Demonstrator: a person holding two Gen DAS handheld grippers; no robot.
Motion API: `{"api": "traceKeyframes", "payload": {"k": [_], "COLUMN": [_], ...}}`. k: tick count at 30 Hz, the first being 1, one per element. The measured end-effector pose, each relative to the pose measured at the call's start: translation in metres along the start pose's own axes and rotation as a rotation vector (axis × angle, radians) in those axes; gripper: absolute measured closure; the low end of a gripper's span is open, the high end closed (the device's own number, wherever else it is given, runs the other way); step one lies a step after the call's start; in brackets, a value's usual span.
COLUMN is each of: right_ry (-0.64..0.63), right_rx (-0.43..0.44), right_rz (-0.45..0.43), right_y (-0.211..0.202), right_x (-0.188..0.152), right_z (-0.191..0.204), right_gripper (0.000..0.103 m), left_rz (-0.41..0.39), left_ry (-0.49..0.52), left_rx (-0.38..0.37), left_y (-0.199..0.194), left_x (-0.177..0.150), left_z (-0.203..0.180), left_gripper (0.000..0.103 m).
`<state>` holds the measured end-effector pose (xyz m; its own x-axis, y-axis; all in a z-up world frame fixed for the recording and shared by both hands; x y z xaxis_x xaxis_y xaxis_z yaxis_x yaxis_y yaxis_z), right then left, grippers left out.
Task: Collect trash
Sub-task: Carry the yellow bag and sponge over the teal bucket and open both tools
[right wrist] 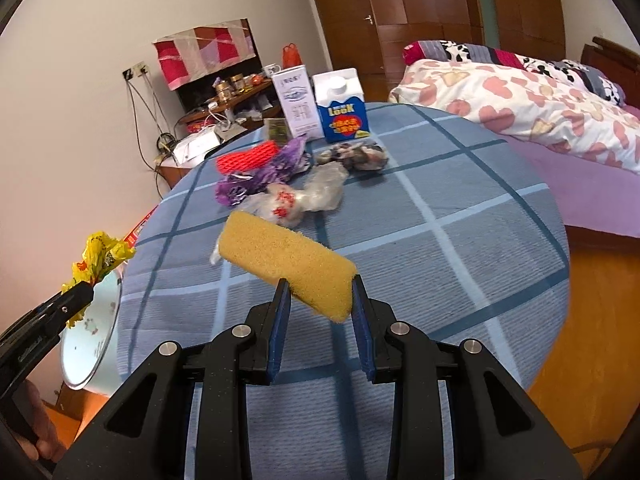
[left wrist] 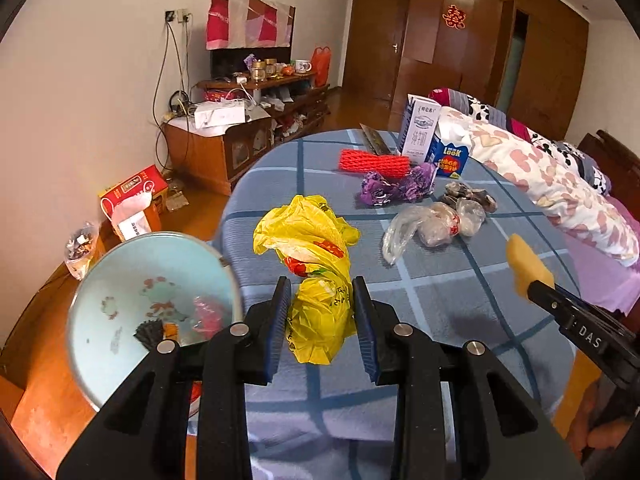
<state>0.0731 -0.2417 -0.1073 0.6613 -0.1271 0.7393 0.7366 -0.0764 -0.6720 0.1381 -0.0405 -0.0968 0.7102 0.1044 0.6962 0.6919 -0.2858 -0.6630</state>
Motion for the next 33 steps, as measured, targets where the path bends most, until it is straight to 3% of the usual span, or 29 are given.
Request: {"api": "traceKeyframes", "payload": {"k": [18, 33], "right_ry": [-0.117, -0.183], "right_rx": [0.105, 0.148], "right_rz": [-0.026, -0.021], "right_y": [-0.010, -0.008], "right_x": [0.015, 0.013], "right_z": [0.094, 0.138], "right_gripper": [0.072, 0.072], "left_rz": [-0.068, -0.072], "left_ry": [0.006, -0.026], "left_rx": [0.103, 0.141], "left_y": [-0.039, -0.046], "left_x": [0.004, 0.003], "left_z": [0.053, 0.084], "left_gripper": [0.072, 0.071]}}
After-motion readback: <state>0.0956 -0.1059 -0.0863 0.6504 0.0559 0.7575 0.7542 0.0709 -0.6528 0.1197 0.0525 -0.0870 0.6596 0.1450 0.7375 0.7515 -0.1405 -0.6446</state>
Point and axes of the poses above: each gripper's, at about its wrist camera, not at the fingertips, and y roughly the way its jaws point, z to its left, x to its top, the point moved 9 cm from there along y, roughly the way its jaws point, and after that the axes turned 15 degrees about -y, right-handed, at the moved point
